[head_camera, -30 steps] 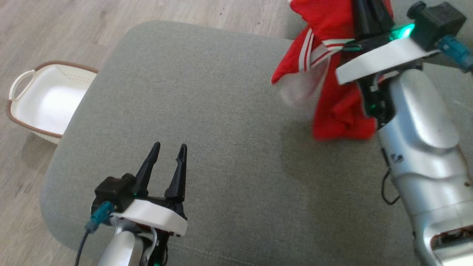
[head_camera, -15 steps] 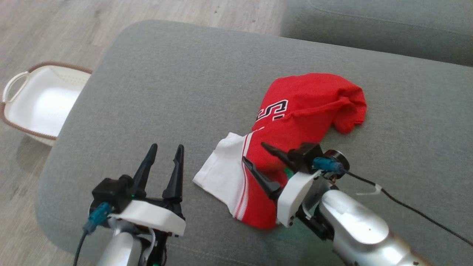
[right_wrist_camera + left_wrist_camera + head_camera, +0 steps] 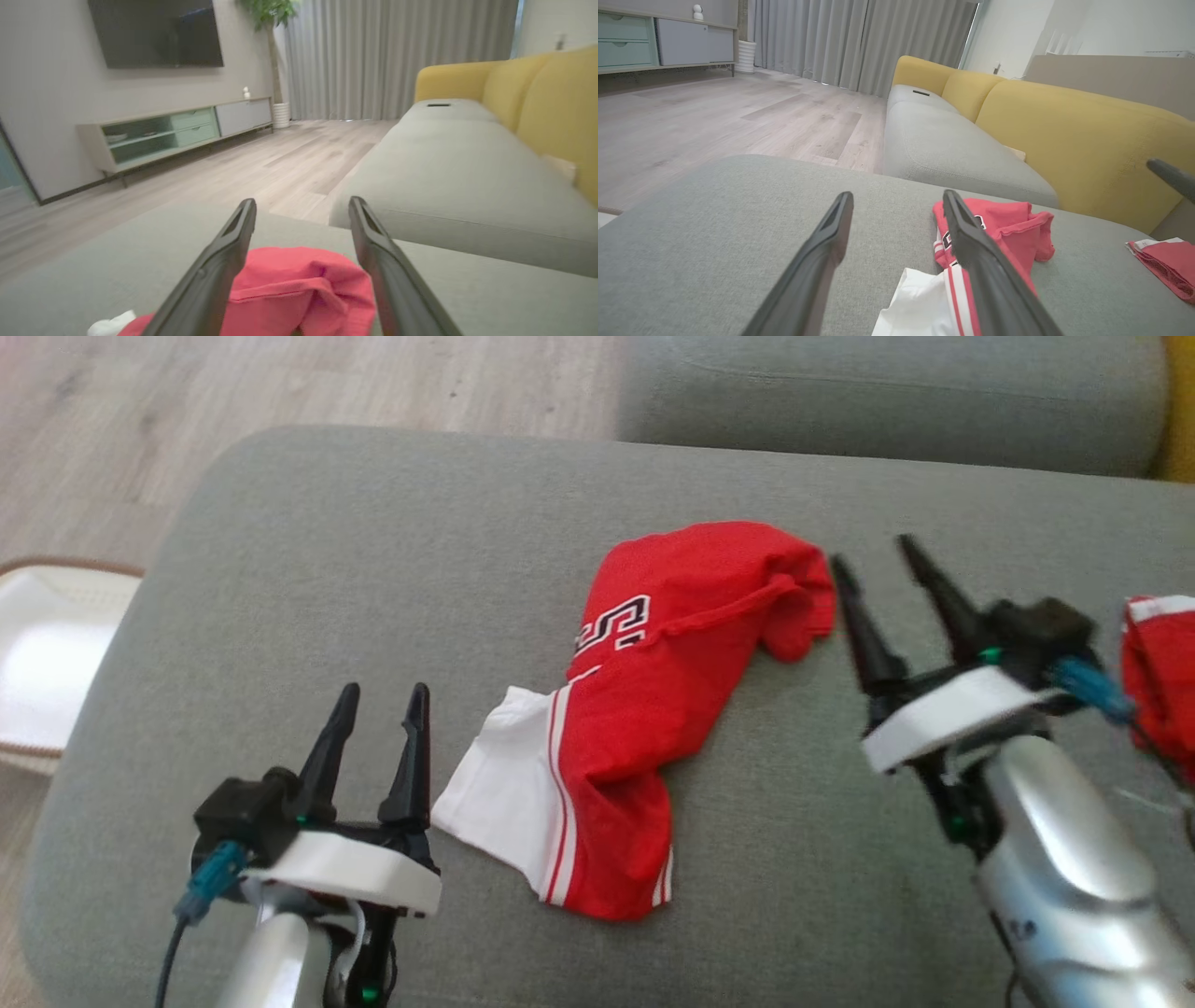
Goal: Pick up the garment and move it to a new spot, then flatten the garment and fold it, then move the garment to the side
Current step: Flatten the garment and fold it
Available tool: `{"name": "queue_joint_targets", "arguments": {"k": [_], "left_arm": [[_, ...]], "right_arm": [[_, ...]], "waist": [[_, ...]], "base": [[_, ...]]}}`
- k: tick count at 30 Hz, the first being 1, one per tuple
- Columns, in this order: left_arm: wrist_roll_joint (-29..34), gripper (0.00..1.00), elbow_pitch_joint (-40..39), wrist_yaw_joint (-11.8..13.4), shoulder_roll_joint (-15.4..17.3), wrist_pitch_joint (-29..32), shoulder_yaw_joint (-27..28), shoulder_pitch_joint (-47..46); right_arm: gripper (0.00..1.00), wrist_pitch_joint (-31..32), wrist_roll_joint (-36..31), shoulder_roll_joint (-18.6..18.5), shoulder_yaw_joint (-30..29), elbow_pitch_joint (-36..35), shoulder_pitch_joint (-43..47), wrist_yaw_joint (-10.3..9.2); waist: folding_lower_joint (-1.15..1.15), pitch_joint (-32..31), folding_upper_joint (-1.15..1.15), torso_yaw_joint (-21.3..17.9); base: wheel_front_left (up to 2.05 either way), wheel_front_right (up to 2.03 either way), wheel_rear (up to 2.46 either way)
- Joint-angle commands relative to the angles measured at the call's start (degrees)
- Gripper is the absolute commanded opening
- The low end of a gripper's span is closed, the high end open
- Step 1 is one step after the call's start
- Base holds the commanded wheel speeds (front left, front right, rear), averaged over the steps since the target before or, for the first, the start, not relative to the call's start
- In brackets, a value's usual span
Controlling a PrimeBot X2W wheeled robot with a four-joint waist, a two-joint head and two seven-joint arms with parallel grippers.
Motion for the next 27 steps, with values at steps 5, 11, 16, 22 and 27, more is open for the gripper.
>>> {"name": "queue_joint_targets", "arguments": {"k": [5, 11, 16, 22, 27], "left_arm": [[-0.19, 1.00, -3.80, 0.08, 0.17, -0.30, 2.91, -2.89], [-0.48, 1.00, -6.10, 0.83, 0.17, -0.30, 3.16, -2.35], [-0.29, 1.00, -6.62, 1.12, 0.17, -0.30, 3.23, -1.32], [-0.34, 1.00, -6.44, 1.11, 0.17, -0.30, 2.89, -0.95], [-0.71, 1.00, -6.43, 0.90, 0.17, -0.30, 1.96, -1.86]], "right_arm": [[1.00, -2.19, -4.29, 2.27, -9.71, -6.59, 7.13, -0.05], [1.00, -3.05, -8.46, 6.46, -17.58, -12.64, 14.90, -0.05], [1.00, -3.24, -10.13, 8.12, -18.92, -15.28, 18.13, -0.05], [1.00, -3.29, -10.72, 8.71, -19.01, -16.06, 18.70, -0.05], [1.00, -2.44, -11.78, 8.82, -17.84, -15.66, 17.60, -0.05]], "waist": [[0.00, -0.13, 0.00, -2.44], [0.00, 0.26, 0.00, -3.77], [0.00, 0.37, 0.00, -4.67], [0.00, 0.44, 0.00, -4.95], [0.00, 1.75, 0.00, -3.91]], "base": [[0.00, 0.00, 0.00], [0.00, 0.00, 0.00], [0.00, 0.00, 0.00], [0.00, 0.00, 0.00], [0.00, 0.00, 0.00]]}}
